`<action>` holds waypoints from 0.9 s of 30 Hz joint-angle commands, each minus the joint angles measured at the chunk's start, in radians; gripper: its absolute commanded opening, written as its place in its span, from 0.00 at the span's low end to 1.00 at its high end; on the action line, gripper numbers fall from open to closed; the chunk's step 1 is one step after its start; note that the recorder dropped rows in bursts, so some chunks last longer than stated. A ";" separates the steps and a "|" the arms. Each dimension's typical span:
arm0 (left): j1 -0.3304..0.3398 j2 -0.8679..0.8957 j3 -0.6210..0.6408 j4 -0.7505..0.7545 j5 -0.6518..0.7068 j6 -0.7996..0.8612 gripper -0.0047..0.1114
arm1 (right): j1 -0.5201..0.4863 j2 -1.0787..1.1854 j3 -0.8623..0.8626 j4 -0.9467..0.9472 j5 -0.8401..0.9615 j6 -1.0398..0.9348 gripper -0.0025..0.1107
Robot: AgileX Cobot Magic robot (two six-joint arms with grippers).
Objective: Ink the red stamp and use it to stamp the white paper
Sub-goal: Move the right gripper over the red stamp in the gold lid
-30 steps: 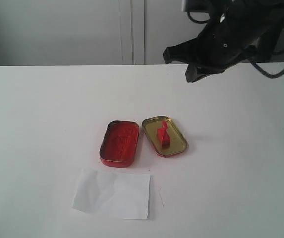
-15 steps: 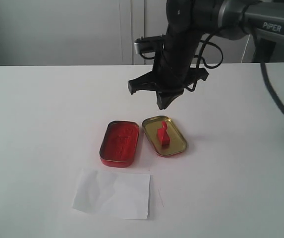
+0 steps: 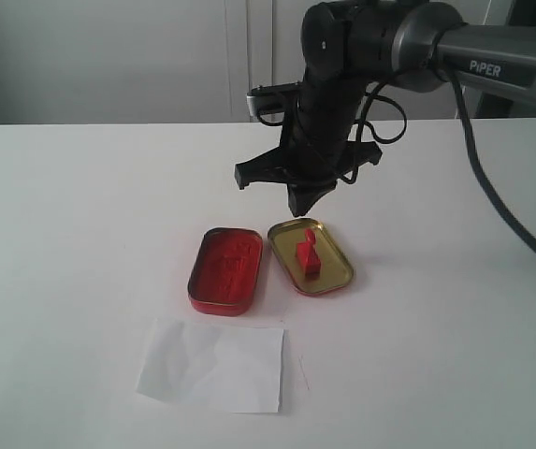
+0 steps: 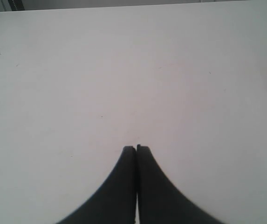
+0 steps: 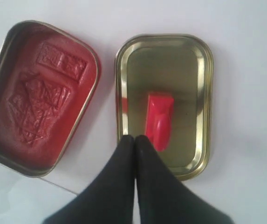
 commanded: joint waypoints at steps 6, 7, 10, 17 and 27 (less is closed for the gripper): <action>0.001 -0.005 0.007 -0.004 -0.004 0.000 0.04 | 0.004 0.001 -0.006 -0.007 0.042 0.005 0.02; 0.001 -0.005 0.007 -0.004 -0.004 0.000 0.04 | 0.004 0.001 -0.006 -0.007 0.042 0.005 0.02; 0.001 -0.005 0.007 -0.004 -0.004 0.000 0.04 | 0.004 0.001 -0.006 -0.007 0.042 0.005 0.02; 0.001 -0.005 0.007 -0.004 -0.004 0.000 0.04 | 0.008 0.007 -0.003 -0.005 0.068 0.007 0.02; 0.001 -0.005 0.007 -0.004 -0.004 0.000 0.04 | 0.010 0.016 -0.003 -0.089 0.053 0.067 0.20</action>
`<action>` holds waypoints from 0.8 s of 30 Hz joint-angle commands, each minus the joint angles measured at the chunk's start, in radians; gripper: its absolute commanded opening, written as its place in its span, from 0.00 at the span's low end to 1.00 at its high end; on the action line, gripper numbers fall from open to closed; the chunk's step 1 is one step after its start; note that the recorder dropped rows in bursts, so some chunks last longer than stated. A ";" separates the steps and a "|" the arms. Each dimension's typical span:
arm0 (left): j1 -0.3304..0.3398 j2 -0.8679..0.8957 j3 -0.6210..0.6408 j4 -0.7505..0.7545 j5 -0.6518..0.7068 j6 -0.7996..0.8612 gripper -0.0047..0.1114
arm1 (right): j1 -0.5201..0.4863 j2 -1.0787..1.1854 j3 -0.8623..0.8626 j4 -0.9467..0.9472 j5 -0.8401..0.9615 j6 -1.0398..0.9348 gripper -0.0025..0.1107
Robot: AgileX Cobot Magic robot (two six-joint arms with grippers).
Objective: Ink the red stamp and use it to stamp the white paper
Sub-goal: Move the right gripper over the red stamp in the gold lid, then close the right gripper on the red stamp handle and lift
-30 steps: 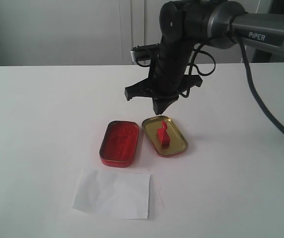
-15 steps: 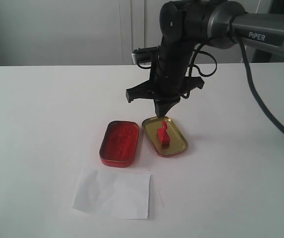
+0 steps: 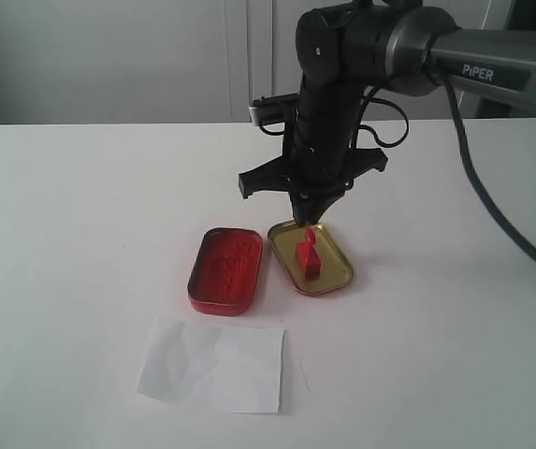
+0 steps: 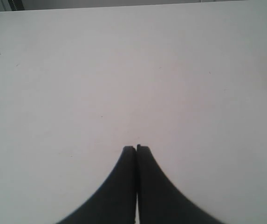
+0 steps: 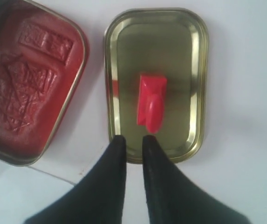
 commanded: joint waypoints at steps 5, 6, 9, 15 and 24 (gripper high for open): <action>0.001 -0.005 0.007 -0.004 -0.004 0.000 0.04 | 0.001 0.045 -0.003 -0.051 -0.013 0.023 0.27; 0.001 -0.005 0.007 -0.004 -0.004 0.000 0.04 | 0.001 0.052 -0.003 -0.058 -0.021 0.023 0.28; 0.001 -0.005 0.007 -0.004 -0.004 0.000 0.04 | 0.001 0.074 -0.003 -0.065 -0.062 0.033 0.32; 0.001 -0.005 0.007 -0.004 -0.004 0.000 0.04 | 0.001 0.116 -0.003 -0.069 -0.077 0.038 0.32; 0.001 -0.005 0.007 -0.004 -0.004 0.000 0.04 | 0.001 0.138 -0.003 -0.069 -0.074 0.050 0.30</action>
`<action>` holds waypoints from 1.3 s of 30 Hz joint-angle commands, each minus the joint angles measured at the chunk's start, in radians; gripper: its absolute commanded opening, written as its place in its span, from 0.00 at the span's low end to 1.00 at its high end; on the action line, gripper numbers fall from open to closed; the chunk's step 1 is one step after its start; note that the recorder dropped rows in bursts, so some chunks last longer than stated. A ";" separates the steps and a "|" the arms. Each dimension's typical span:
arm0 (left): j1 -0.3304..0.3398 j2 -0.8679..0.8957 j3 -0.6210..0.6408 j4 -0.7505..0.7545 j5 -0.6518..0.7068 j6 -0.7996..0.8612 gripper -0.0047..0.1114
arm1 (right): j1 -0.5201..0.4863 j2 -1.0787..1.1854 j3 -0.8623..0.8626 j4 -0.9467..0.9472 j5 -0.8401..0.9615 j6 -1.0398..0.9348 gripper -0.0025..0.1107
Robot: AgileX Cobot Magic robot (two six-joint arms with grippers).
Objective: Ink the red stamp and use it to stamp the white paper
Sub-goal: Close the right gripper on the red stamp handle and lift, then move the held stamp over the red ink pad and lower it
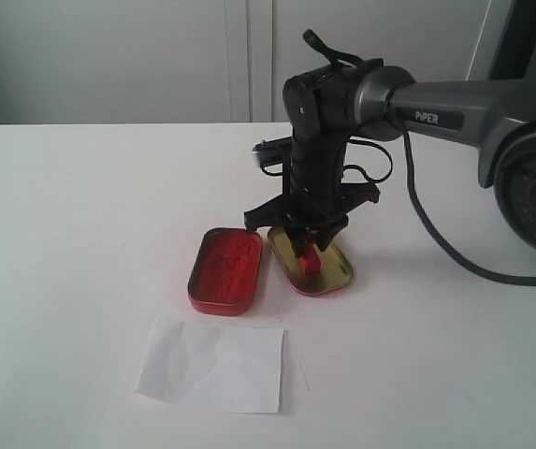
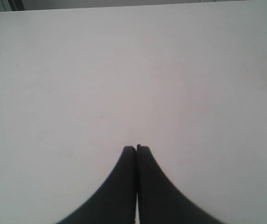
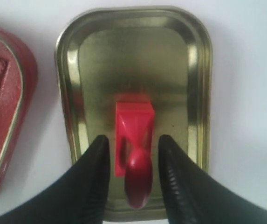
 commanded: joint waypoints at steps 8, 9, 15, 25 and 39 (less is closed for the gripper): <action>0.001 -0.005 0.007 -0.004 -0.004 0.000 0.04 | 0.001 -0.001 -0.003 -0.008 0.020 0.019 0.13; 0.001 -0.005 0.007 -0.004 -0.004 0.000 0.04 | 0.001 -0.001 -0.003 -0.008 0.020 0.019 0.07; 0.001 -0.005 0.007 -0.004 -0.004 0.000 0.04 | 0.001 -0.007 -0.003 -0.008 0.020 0.028 0.02; 0.001 -0.005 0.007 -0.004 -0.004 0.000 0.04 | 0.001 -0.087 -0.003 -0.008 0.018 0.032 0.02; 0.001 -0.005 0.007 -0.004 -0.004 0.000 0.04 | 0.112 -0.144 -0.003 -0.004 -0.028 -0.058 0.02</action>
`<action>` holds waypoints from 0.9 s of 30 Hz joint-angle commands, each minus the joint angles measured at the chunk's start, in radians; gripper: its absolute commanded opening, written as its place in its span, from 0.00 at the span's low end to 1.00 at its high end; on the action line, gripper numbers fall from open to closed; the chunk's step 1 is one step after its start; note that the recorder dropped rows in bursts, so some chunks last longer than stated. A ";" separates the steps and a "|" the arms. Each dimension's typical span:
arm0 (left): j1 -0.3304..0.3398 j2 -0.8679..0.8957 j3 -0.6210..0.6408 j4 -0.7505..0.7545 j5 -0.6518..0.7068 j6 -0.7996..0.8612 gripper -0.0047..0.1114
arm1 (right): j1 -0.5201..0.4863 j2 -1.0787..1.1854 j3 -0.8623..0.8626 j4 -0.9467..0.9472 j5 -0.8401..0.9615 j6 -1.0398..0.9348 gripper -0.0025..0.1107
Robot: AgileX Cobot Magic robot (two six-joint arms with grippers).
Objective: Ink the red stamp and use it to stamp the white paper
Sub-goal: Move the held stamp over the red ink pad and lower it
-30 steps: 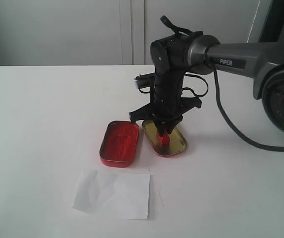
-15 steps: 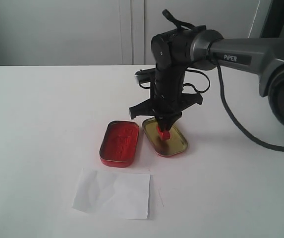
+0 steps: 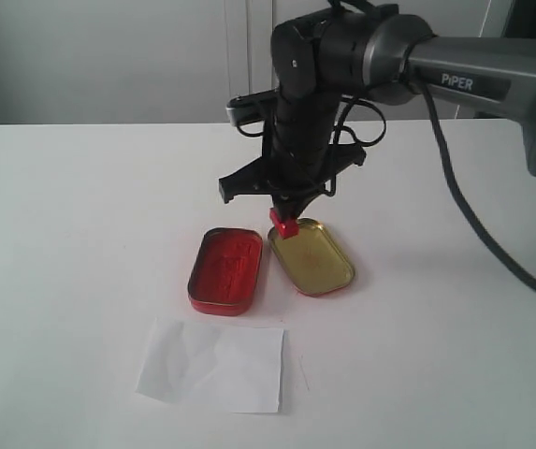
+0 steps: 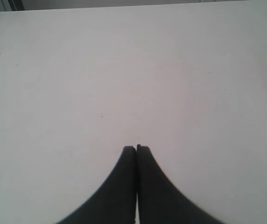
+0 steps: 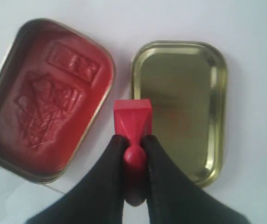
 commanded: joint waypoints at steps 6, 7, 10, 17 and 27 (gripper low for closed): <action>0.001 -0.005 0.007 -0.004 -0.004 0.000 0.04 | 0.095 -0.006 -0.003 -0.001 -0.047 -0.022 0.02; 0.001 -0.005 0.007 -0.004 -0.004 0.000 0.04 | 0.098 -0.006 -0.003 -0.001 -0.047 -0.022 0.02; 0.001 -0.005 0.007 -0.004 -0.004 0.000 0.04 | 0.107 -0.001 -0.003 0.006 -0.039 -0.022 0.02; 0.001 -0.005 0.007 -0.004 -0.004 0.000 0.04 | 0.109 0.065 -0.083 0.011 0.063 -0.025 0.02; 0.001 -0.005 0.007 -0.004 -0.004 0.000 0.04 | 0.116 0.112 -0.135 0.062 0.072 -0.021 0.02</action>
